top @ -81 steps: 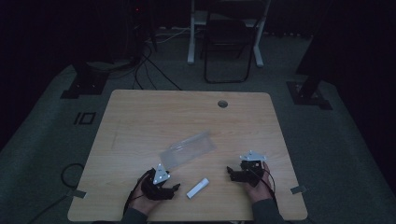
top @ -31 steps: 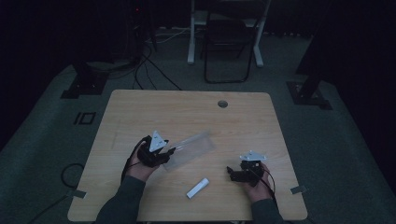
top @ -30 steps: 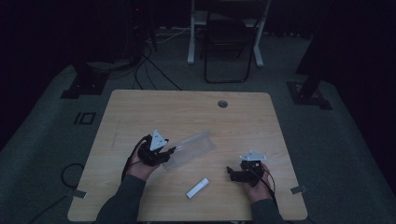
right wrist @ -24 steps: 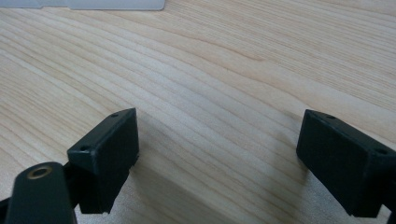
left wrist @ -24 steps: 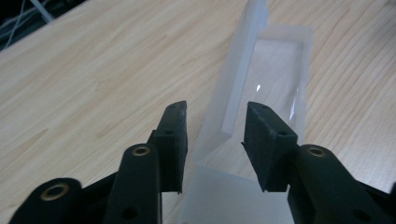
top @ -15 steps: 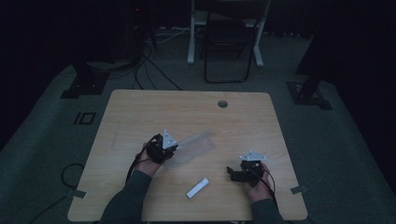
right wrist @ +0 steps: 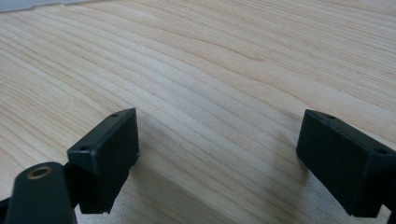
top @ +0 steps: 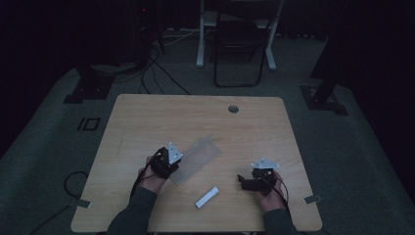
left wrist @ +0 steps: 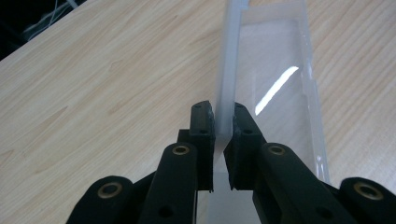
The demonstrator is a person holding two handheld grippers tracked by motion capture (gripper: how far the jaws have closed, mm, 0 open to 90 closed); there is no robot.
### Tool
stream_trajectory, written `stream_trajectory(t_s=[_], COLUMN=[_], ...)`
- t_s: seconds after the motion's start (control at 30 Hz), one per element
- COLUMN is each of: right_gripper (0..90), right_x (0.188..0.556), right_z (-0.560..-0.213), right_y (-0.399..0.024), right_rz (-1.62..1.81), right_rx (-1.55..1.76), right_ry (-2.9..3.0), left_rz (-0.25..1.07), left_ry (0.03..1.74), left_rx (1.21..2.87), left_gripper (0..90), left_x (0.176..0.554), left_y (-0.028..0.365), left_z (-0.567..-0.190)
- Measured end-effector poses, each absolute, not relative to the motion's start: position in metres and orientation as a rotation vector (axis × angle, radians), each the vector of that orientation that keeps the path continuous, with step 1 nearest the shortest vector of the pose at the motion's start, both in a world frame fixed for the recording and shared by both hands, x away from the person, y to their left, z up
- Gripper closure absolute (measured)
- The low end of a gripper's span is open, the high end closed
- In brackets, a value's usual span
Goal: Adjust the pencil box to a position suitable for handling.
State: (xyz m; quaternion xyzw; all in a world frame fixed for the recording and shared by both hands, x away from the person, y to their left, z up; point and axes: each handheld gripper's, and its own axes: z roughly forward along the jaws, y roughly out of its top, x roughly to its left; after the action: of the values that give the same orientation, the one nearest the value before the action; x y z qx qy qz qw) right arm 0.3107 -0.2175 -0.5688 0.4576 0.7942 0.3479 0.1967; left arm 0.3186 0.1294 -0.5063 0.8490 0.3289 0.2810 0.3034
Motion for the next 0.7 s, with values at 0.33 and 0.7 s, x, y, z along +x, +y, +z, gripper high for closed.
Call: stream_trajectory(t_s=[0.33, 0.7], right_gripper=[12.7, 12.7], right_x=[0.3108, 0.3108], right_z=[-0.5688, -0.5688], right_y=[-0.2175, -0.2174], right_rz=[0.974, 0.974], right_rx=[1.281, 1.281], right_ry=[2.224, 2.224], left_rz=[0.679, 0.628], left_ry=[0.903, 0.929], left_rx=[2.222, 2.201], left_gripper=[78.0, 69.8], left_x=[0.3130, 0.3092], left_y=[0.1312, 0.1357], left_z=[-0.5075, -0.5084])
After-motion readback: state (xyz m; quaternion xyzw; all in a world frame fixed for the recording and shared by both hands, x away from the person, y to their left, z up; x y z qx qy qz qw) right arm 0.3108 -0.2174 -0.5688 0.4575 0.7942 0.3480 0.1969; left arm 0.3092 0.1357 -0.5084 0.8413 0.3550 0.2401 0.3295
